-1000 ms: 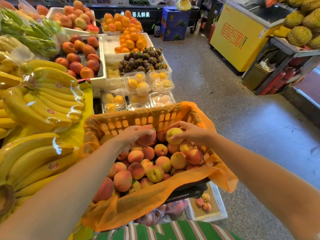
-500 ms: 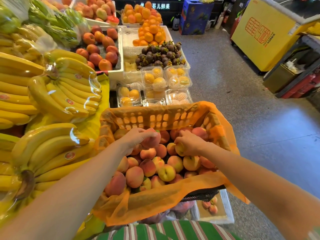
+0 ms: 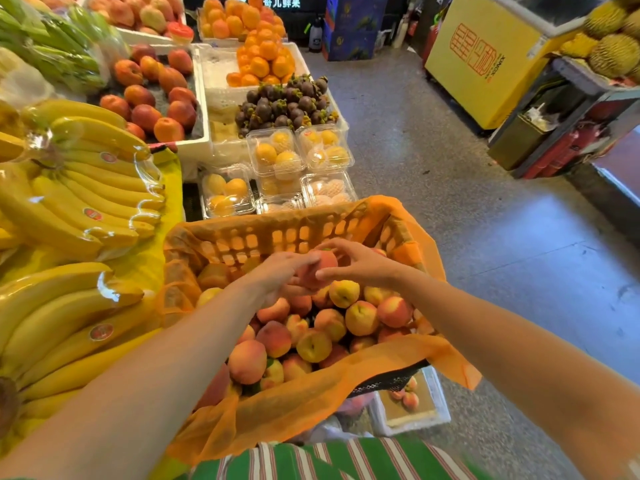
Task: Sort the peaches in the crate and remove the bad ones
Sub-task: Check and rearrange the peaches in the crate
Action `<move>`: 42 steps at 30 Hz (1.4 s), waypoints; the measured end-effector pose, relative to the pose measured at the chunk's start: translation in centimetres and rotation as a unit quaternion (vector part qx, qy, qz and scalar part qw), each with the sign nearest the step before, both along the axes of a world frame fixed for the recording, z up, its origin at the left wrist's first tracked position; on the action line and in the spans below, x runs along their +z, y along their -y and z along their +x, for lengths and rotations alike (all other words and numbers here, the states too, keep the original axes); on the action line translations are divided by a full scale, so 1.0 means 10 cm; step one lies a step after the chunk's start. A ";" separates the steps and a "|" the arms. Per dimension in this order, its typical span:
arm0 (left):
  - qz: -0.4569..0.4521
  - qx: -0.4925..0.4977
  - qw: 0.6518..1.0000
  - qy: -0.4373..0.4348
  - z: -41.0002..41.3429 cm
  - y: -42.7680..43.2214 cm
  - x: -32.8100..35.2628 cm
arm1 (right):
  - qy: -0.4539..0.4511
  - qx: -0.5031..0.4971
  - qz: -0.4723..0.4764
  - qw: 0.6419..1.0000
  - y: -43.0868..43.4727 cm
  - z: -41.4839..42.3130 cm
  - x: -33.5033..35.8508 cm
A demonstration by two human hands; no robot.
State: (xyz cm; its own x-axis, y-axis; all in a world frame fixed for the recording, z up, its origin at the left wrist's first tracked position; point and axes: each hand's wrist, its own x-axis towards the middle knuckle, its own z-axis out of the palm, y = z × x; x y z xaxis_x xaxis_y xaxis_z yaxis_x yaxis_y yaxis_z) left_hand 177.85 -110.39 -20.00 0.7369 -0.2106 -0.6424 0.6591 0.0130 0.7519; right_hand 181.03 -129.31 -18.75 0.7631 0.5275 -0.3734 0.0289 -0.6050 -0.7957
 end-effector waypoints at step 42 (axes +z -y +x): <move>0.471 -0.281 0.825 0.137 0.41 0.34 -0.66 | 0.158 -0.140 -0.098 0.972 0.94 0.11 -0.18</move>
